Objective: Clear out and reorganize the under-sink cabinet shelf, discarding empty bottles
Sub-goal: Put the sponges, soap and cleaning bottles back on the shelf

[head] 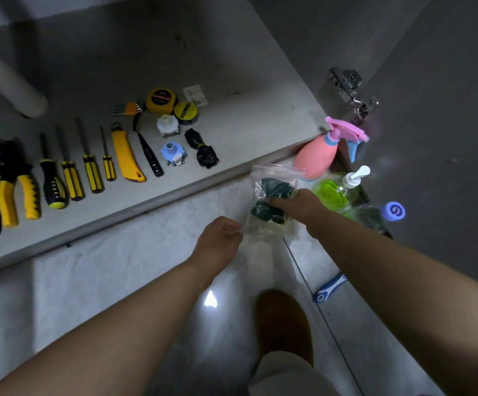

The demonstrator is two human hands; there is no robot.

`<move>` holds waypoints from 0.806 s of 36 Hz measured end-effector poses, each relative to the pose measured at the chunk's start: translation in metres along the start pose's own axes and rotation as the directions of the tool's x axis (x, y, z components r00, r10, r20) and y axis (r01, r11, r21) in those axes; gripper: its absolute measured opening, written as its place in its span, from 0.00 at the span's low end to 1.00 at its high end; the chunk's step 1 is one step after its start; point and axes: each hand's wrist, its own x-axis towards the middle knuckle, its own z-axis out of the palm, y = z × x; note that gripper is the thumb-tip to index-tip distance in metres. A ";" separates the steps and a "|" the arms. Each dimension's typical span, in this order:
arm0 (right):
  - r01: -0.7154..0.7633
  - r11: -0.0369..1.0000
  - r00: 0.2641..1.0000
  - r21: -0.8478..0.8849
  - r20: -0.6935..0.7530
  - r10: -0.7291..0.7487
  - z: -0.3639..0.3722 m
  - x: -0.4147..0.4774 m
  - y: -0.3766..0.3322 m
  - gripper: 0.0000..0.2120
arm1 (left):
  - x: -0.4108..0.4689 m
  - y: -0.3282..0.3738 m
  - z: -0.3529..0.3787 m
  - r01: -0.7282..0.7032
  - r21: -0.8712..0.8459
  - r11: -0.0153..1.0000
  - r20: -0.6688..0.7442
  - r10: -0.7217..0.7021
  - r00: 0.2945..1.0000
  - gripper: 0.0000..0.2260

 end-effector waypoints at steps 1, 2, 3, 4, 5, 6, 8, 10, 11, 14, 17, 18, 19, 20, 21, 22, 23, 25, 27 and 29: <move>-0.003 1.000 1.000 0.011 0.013 0.002 0.001 -0.002 0.002 0.27 | -0.001 -0.001 -0.002 0.013 -0.018 1.000 0.002 -0.013 1.000 0.09; -0.005 1.000 1.000 0.022 0.031 0.004 0.004 -0.005 0.003 0.27 | -0.002 -0.003 -0.003 0.024 -0.039 0.999 0.002 -0.024 1.000 0.09; -0.008 0.999 0.998 0.035 0.058 0.006 0.007 -0.007 0.005 0.26 | -0.003 -0.004 -0.005 0.034 -0.065 0.997 0.000 -0.034 0.999 0.08; -0.012 0.999 0.996 0.051 0.090 0.007 0.011 -0.008 0.008 0.25 | -0.004 -0.006 -0.007 0.044 -0.093 0.995 -0.004 -0.045 0.999 0.08; -0.007 0.999 0.993 0.049 0.121 0.001 0.017 -0.011 0.011 0.23 | -0.005 -0.007 -0.009 0.052 -0.118 0.992 -0.005 -0.053 0.999 0.08; 0.012 1.000 0.989 0.018 0.147 -0.014 0.022 -0.015 0.013 0.21 | -0.006 -0.008 -0.011 0.059 -0.141 0.988 -0.002 -0.060 0.998 0.09; 0.058 0.997 0.983 -0.058 0.178 -0.046 0.033 -0.024 0.018 0.21 | -0.008 -0.012 -0.017 0.079 -0.176 0.981 0.025 -0.076 0.997 0.14; 0.065 0.998 0.968 0.008 0.242 -0.065 0.041 -0.039 0.020 0.21 | -0.013 -0.015 -0.023 0.125 -0.199 0.972 0.075 -0.112 0.991 0.23; 0.059 0.996 0.952 0.062 0.297 -0.075 0.043 -0.046 0.020 0.20 | -0.017 -0.016 -0.026 0.156 -0.220 0.963 0.100 -0.137 0.986 0.27; 0.007 0.972 0.851 0.236 0.510 -0.129 0.039 -0.075 0.009 0.16 | -0.033 -0.014 -0.037 0.203 -0.289 0.936 0.154 -0.164 0.974 0.31; -0.110 0.902 0.775 0.417 0.604 -0.185 0.021 -0.104 -0.019 0.17 | -0.062 0.002 -0.058 0.159 -0.363 0.918 0.199 -0.090 0.976 0.31; -0.154 0.871 0.753 0.466 0.627 -0.201 0.013 -0.112 -0.031 0.17 | -0.074 0.011 -0.066 0.137 -0.405 0.904 0.227 -0.046 0.973 0.28; -0.201 0.839 0.724 0.506 0.654 -0.220 0.003 -0.121 -0.043 0.18 | -0.085 0.020 -0.074 0.119 -0.456 0.882 0.256 0.001 0.967 0.26; -0.240 0.807 0.692 0.540 0.678 -0.248 -0.008 -0.131 -0.058 0.19 | -0.095 0.029 -0.082 0.107 -0.506 0.856 0.275 0.043 0.960 0.26; -0.258 0.782 0.662 0.567 0.693 -0.284 -0.019 -0.143 -0.075 0.19 | -0.106 0.040 -0.091 0.093 -0.550 0.830 0.289 0.085 0.954 0.26; -0.261 0.764 0.633 0.590 0.702 -0.326 -0.029 -0.155 -0.093 0.20 | -0.118 0.053 -0.099 0.070 -0.586 0.807 0.294 0.132 0.947 0.25; -0.250 0.751 0.603 0.611 0.705 -0.372 -0.040 -0.167 -0.110 0.21 | -0.130 0.067 -0.107 0.037 -0.617 0.786 0.289 0.183 0.940 0.23; -0.200 0.739 0.575 0.644 0.687 -0.444 -0.059 -0.195 -0.144 0.22 | -0.155 0.097 -0.122 -0.033 -0.657 0.753 0.255 0.263 0.930 0.20; -0.108 0.746 0.601 0.657 0.641 -0.477 -0.077 -0.224 -0.173 0.21 | -0.182 0.127 -0.134 -0.095 -0.676 0.730 0.216 0.320 0.922 0.20; 0.045 0.744 0.688 0.666 0.520 -0.507 -0.092 -0.251 -0.195 0.21 | -0.209 0.155 -0.141 -0.156 -0.687 0.710 0.164 0.361 0.918 0.23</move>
